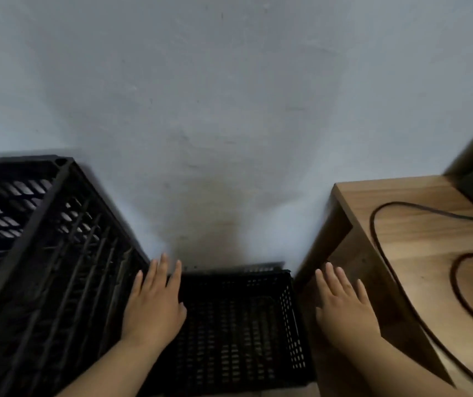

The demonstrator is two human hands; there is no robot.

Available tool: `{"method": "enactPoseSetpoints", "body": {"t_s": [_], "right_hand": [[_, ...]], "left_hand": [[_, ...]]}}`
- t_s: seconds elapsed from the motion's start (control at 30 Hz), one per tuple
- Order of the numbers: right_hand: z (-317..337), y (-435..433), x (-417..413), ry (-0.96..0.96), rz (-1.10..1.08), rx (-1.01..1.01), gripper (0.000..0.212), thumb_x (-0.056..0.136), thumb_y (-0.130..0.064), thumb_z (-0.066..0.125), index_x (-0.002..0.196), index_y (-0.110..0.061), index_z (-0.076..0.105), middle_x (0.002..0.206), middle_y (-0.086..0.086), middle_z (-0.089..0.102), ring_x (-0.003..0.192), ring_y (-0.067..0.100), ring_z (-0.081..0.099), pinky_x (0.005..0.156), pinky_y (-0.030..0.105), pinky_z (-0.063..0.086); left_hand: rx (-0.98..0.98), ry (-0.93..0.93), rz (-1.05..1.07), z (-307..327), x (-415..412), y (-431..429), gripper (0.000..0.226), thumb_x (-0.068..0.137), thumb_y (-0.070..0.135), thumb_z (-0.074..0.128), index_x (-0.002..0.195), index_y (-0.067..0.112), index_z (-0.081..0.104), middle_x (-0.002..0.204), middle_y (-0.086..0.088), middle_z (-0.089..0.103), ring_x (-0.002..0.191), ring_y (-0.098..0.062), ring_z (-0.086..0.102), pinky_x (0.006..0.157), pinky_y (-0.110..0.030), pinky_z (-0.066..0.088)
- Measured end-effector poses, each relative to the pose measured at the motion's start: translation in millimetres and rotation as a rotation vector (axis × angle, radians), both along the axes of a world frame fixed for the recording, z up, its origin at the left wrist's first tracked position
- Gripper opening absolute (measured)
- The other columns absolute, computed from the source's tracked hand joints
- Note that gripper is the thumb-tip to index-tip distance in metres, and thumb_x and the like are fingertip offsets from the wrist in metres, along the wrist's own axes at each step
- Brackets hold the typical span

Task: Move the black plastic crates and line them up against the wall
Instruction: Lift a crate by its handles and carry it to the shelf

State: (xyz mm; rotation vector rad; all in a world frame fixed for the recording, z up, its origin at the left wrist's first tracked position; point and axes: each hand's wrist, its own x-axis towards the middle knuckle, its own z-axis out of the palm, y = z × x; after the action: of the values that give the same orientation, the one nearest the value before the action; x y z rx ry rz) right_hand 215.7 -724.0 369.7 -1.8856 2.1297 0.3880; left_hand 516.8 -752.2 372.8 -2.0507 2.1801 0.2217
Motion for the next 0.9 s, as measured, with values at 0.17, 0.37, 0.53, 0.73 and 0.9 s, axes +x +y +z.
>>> {"method": "enactPoseSetpoints", "body": {"t_s": [0.17,0.37,0.53,0.73,0.9], "right_hand": [[-102,-17,-8,-0.007,0.008,0.175,0.073,0.094,-0.034,0.033,0.148,-0.019,-0.015,0.157,0.001,-0.023,0.145,0.018,-0.018,0.118,0.044,-0.003],[-238,-36,-21,0.042,0.009,0.257,0.079,0.092,-0.035,0.035,0.147,-0.019,-0.019,0.156,0.001,-0.026,0.145,0.019,-0.018,0.118,0.042,0.0],[-333,-49,-30,0.066,-0.049,0.282,0.08,0.091,-0.032,0.036,0.146,-0.021,-0.021,0.155,0.001,-0.027,0.145,0.02,-0.017,0.118,0.041,0.002],[-401,-56,-46,0.129,-0.039,0.192,0.079,0.093,-0.035,0.033,0.14,-0.024,-0.029,0.148,-0.002,-0.035,0.145,0.018,-0.018,0.118,0.041,0.001],[-433,-58,-56,0.183,0.069,-0.006,0.09,0.081,-0.029,0.059,0.147,-0.02,-0.003,0.155,0.007,-0.01,0.145,0.019,0.003,0.112,0.043,0.008]], "left_hand": [[0.172,-0.133,0.052,-119,14,0,0.073,0.09,0.031,0.035,0.146,0.018,-0.011,0.156,-0.007,-0.017,0.144,-0.022,-0.014,0.117,-0.04,-0.006],[0.278,-0.239,0.097,-261,39,-13,0.073,0.091,0.03,0.035,0.145,0.018,-0.012,0.156,-0.008,-0.018,0.144,-0.024,-0.014,0.117,-0.04,-0.005],[0.273,-0.278,0.108,-352,51,-24,0.074,0.093,0.032,0.037,0.145,0.018,-0.012,0.155,-0.009,-0.018,0.144,-0.024,-0.014,0.118,-0.039,-0.005],[0.195,-0.329,0.111,-411,73,-41,0.073,0.093,0.027,0.037,0.145,0.017,-0.013,0.155,-0.009,-0.02,0.144,-0.024,-0.016,0.117,-0.039,-0.005],[0.082,-0.379,0.077,-435,91,-49,0.072,0.091,0.015,0.038,0.145,0.017,-0.01,0.153,-0.014,-0.022,0.143,-0.027,-0.018,0.112,-0.036,-0.02]]}}
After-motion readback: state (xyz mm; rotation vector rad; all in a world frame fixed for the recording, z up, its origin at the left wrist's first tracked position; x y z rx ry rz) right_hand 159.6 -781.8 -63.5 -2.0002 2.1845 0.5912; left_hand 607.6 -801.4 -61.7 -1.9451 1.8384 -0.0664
